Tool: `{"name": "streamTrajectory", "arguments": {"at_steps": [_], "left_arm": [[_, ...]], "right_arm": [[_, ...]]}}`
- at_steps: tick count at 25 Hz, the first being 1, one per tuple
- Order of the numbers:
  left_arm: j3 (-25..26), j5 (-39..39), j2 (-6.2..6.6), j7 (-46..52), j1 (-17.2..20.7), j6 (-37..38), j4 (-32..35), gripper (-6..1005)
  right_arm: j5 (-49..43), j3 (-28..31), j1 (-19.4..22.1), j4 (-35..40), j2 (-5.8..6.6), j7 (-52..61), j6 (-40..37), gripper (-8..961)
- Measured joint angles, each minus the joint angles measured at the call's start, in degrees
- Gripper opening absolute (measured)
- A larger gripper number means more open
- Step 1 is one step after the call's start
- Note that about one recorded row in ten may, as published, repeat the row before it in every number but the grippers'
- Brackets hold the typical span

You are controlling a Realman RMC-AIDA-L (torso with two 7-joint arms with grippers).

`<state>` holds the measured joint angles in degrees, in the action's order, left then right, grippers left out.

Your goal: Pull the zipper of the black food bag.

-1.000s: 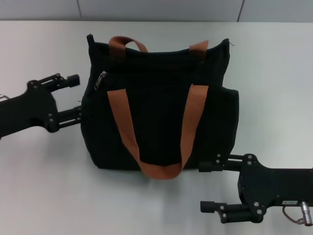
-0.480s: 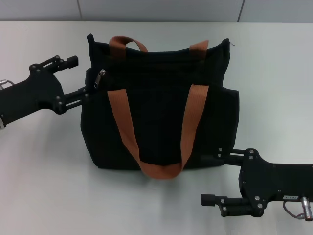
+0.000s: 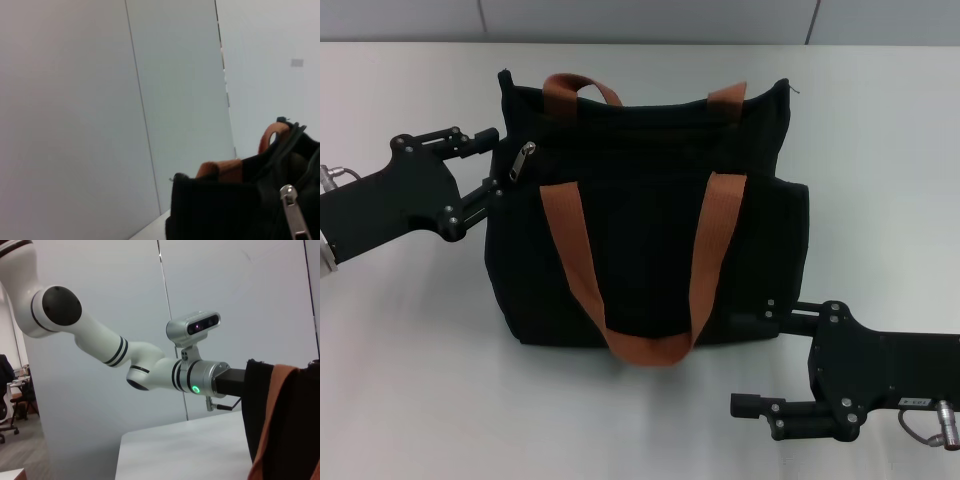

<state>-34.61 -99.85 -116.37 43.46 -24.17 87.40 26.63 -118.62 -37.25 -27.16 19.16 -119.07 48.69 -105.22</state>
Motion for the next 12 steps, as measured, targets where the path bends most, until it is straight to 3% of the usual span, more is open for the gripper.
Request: {"name": "streamTrajectory", "arguments": {"at_steps": [6, 9, 12], "left_arm": [[0.37, 0.04, 0.37, 0.1, 0.66, 4.91, -0.01, 405], [1.27, 0.08, 0.22, 0.05, 0.84, 6.6, -0.01, 338], [2.06, 0.13, -0.38, -0.3, 1.01, 6.69, 0.0, 202]], "right_arm": [[2.9, 0.08, -0.02, 0.02, 0.06, 1.02, -2.86, 741], [6.13, 0.08, -0.79, 0.76, 0.07, 6.29, -6.09, 741], [10.42, 0.07, -2.45, 2.18, 0.07, 16.15, -7.62, 741]]}}
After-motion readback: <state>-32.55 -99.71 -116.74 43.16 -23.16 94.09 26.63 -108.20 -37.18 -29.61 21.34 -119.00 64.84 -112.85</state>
